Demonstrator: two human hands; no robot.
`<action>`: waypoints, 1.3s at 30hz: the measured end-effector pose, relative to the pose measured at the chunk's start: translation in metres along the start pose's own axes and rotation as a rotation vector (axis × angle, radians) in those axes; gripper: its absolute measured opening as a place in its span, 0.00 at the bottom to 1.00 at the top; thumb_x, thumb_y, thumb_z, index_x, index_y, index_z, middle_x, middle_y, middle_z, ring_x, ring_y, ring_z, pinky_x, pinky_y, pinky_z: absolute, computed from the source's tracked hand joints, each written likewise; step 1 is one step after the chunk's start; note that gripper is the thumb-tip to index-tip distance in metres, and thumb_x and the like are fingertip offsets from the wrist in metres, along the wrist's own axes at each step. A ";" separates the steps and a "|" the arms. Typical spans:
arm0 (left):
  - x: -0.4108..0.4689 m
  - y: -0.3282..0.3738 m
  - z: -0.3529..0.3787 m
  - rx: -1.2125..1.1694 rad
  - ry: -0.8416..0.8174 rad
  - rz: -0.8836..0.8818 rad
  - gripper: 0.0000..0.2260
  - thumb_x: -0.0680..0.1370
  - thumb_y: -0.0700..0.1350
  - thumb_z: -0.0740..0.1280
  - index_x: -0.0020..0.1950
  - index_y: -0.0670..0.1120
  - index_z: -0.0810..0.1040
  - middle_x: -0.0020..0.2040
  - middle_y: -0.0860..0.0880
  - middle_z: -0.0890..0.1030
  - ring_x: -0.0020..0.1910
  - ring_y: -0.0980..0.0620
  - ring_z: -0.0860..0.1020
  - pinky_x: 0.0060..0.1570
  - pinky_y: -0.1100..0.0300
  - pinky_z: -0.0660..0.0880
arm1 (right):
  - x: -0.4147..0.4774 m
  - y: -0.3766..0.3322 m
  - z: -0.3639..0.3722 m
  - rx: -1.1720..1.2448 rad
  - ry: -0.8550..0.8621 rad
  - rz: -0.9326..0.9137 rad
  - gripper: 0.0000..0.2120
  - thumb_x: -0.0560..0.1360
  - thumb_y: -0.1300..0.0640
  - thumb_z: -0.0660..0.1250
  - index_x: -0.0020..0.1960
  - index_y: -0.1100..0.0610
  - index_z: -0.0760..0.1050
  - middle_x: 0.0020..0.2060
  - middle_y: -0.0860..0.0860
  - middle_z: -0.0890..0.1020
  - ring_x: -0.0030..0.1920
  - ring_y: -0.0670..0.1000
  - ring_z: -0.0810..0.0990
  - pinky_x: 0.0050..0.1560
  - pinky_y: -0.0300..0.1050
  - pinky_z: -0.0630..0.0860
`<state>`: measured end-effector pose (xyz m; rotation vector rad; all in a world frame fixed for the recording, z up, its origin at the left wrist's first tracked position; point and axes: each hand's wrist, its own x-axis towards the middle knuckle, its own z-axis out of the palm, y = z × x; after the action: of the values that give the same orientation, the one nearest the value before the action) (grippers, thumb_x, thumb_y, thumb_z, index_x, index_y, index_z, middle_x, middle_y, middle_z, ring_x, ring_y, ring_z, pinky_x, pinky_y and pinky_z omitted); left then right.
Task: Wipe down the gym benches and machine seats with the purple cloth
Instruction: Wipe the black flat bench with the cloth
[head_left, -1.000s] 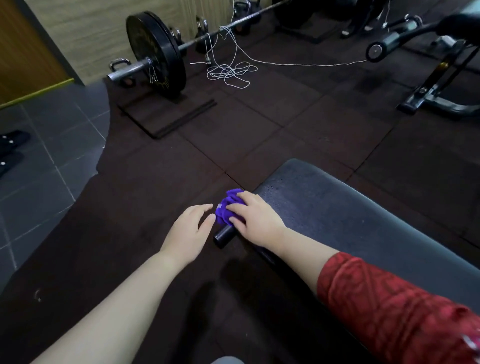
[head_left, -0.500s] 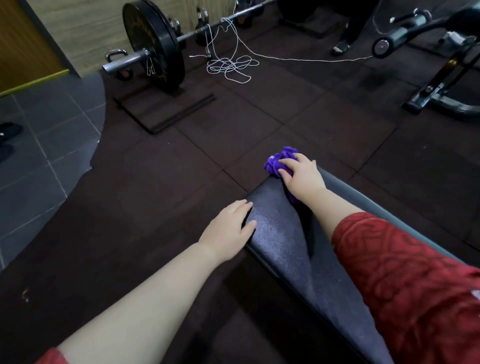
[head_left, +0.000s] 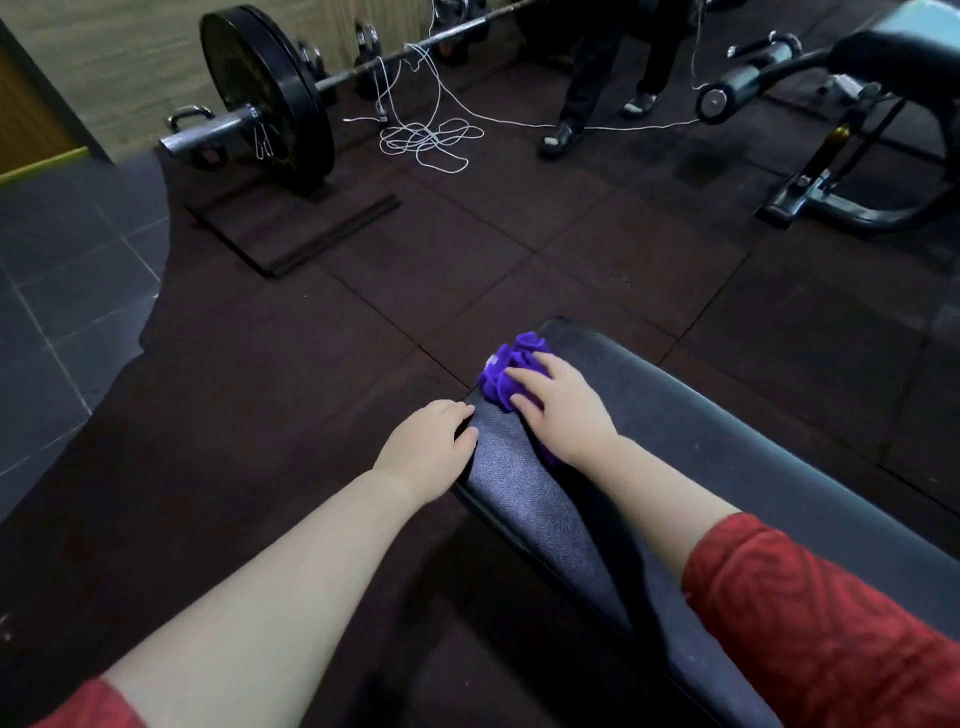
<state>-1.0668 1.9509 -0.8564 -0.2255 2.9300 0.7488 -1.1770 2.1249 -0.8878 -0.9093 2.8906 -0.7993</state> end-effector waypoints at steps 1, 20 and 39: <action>0.001 0.001 -0.001 0.008 0.003 -0.007 0.19 0.81 0.50 0.59 0.70 0.48 0.71 0.69 0.50 0.72 0.67 0.51 0.70 0.64 0.59 0.66 | -0.003 -0.002 0.001 0.002 -0.015 -0.011 0.17 0.76 0.50 0.65 0.63 0.51 0.76 0.67 0.55 0.71 0.66 0.57 0.69 0.65 0.47 0.67; 0.002 0.011 -0.001 0.035 -0.025 -0.024 0.24 0.79 0.54 0.61 0.72 0.46 0.68 0.71 0.50 0.69 0.69 0.51 0.68 0.67 0.55 0.66 | -0.021 0.071 -0.042 -0.061 0.249 0.502 0.18 0.78 0.53 0.62 0.66 0.53 0.72 0.65 0.60 0.70 0.65 0.62 0.68 0.66 0.53 0.66; 0.033 0.025 0.008 0.037 -0.195 0.127 0.22 0.80 0.44 0.58 0.75 0.45 0.64 0.76 0.49 0.63 0.75 0.53 0.59 0.73 0.60 0.54 | -0.033 0.084 -0.068 -0.030 0.335 0.582 0.13 0.75 0.57 0.63 0.57 0.58 0.79 0.57 0.61 0.77 0.60 0.61 0.73 0.60 0.49 0.67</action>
<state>-1.1028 1.9725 -0.8559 0.0353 2.7896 0.6885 -1.2048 2.2335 -0.8735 0.1032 3.1719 -0.9068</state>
